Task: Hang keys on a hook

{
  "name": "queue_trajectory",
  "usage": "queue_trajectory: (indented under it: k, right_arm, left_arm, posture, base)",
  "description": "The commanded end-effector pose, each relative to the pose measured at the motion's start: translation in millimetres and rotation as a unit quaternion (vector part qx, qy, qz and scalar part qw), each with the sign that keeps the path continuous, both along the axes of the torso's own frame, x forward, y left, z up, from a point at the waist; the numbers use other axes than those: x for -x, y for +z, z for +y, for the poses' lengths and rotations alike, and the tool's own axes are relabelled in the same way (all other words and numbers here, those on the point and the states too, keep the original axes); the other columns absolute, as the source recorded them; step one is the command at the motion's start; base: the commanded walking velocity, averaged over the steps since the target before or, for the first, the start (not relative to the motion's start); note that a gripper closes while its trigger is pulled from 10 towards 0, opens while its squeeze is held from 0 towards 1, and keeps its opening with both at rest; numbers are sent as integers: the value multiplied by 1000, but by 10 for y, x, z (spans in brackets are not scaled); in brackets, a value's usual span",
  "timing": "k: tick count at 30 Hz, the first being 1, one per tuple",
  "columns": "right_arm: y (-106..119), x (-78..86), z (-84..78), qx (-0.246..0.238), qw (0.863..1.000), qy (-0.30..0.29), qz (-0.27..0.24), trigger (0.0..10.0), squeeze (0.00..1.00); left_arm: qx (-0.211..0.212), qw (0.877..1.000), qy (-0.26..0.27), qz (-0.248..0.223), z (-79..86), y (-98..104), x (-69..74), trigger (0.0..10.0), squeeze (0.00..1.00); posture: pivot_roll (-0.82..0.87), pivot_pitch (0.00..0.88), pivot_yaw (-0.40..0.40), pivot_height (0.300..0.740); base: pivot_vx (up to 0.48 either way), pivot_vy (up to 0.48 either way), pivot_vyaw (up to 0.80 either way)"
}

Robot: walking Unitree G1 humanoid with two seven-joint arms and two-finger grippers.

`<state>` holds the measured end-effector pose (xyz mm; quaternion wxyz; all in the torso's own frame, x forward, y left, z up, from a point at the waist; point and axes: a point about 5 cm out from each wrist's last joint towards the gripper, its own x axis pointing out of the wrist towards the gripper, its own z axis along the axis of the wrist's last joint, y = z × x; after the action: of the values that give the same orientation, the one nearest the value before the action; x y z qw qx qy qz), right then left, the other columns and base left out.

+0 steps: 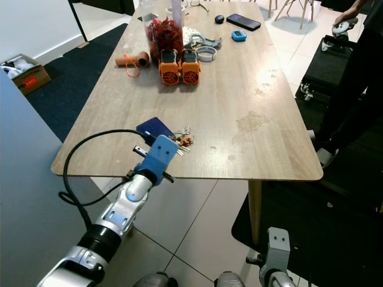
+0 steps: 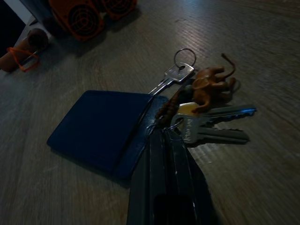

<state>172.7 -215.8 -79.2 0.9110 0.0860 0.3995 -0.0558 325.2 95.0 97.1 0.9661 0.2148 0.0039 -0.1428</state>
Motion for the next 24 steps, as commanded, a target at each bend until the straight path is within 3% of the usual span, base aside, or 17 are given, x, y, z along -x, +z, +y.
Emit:
queue_trajectory:
  k: [1,2,4,6,10,13,15,20,24]
  right_arm:
    - [-17,39,-10,0,1000,1,7,10000,0]
    - [-17,39,-10,0,1000,1,7,10000,0]
    - [-13,30,-8,0,1000,0,6,10000,0]
    - [-11,24,-7,0,1000,0,6,10000,0]
    - [-7,14,-9,0,1000,-1,5,10000,0]
    - [-5,14,-14,0,1000,-2,4,10000,0]
    - [-4,14,-19,1,1000,-2,4,10000,0]
    - [-2,12,-27,1,1000,-3,3,10000,0]
    - [-1,9,-23,1,1000,-3,3,10000,0]
  left_arm:
    - [66,997,-18,46,-48,-99,71,10000,0]
    - [66,997,-18,46,-48,-99,71,10000,0]
    - [133,988,-68,46,-246,51,77,10000,0]
    - [132,986,-87,49,-323,94,76,10000,0]
    - [62,989,-115,68,-449,124,49,10000,0]
    - [43,988,-115,89,-466,127,35,10000,0]
    - [33,989,-109,98,-462,134,21,10000,0]
    - [-36,990,-75,113,-383,195,-59,10000,0]
    - [-59,990,-65,113,-360,217,-80,10000,0]
  posture:
    - [30,123,-25,740]
    - [30,123,-25,740]
    - [28,125,-23,740]
    - [27,127,-22,740]
    - [26,128,-20,740]
    - [25,129,-19,740]
    - [26,129,-18,740]
    - [28,129,-18,740]
    - [28,128,-18,740]
  base:
    - [0,0,0]
    - [0,0,0]
    - [0,0,0]
    - [0,0,0]
    - [0,0,0]
    - [0,0,0]
    - [0,0,0]
    - [0,0,0]
    - [0,0,0]
